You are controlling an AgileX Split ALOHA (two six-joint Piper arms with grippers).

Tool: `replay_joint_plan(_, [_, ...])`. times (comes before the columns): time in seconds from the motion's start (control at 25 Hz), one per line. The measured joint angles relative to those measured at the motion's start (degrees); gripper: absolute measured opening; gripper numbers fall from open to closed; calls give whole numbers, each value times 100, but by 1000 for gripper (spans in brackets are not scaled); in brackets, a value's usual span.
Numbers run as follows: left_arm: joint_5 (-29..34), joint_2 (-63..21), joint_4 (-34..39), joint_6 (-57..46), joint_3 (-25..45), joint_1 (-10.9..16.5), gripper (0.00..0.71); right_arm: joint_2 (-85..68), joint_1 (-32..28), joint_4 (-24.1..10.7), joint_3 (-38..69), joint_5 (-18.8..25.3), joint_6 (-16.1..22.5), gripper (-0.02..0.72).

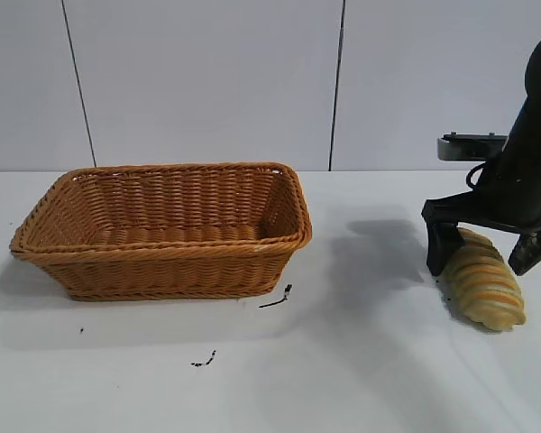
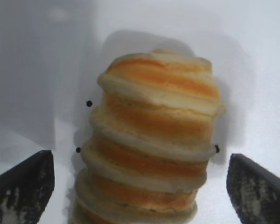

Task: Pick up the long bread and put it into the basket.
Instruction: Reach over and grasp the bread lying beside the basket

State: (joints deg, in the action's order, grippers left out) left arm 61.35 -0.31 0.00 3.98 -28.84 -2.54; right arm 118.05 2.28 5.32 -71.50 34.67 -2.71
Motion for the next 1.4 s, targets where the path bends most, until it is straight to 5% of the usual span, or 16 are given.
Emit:
replay_joint_plan(0.72, [0,0,0,0,0,0,696,198,0,21,-108,110,-113,688])
replay_joint_plan(0.84, [0,0,0,0,0,0,696,198,0,21,-108,171,-113,578])
replay_joint_plan(1.08, [0,0,0,0,0,0,696,198,0,39,-128,259,-94,230])
replay_joint_plan(1.4, [0,0,0,0,0,0,696,-333,0,-12,-806,1261,-94,187])
